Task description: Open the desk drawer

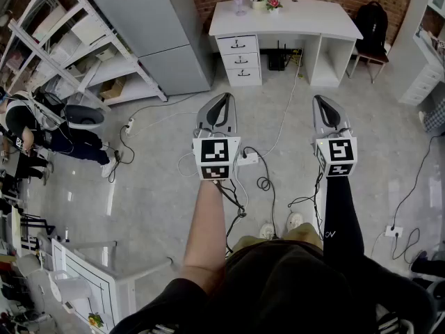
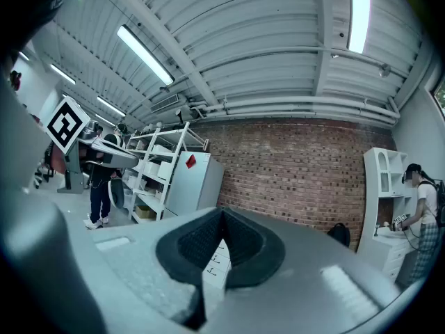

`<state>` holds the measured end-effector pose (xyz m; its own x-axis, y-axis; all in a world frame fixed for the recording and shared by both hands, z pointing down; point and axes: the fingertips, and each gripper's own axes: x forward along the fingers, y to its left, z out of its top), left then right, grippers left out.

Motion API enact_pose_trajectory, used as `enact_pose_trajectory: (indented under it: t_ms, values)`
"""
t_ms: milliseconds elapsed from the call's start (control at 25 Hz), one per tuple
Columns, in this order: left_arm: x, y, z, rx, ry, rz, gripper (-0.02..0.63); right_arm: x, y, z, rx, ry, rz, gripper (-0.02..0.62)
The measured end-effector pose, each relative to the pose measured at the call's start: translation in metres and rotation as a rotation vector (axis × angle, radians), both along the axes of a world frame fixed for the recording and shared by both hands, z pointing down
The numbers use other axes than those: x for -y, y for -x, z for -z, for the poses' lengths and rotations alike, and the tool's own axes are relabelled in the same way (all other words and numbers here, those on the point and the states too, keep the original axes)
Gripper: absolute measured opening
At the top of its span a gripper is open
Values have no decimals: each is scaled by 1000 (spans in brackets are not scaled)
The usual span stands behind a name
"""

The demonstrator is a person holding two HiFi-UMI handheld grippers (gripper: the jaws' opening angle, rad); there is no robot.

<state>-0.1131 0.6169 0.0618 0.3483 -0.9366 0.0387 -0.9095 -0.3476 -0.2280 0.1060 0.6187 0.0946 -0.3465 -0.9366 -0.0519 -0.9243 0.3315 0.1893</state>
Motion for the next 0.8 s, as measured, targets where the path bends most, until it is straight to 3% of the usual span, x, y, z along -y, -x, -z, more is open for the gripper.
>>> enact_pose_trajectory:
  t_ms: [360,640,800]
  values:
    - [-23,9,-2,10,8,9,9,-20,13,5,-10,-7,16,0]
    - [-32,16,-12,23,38,14,15,-31,14,10,46,-25,28,0]
    - [-34,14,-18,2,56,-18,261,-35,16,8,37,-24,28,0]
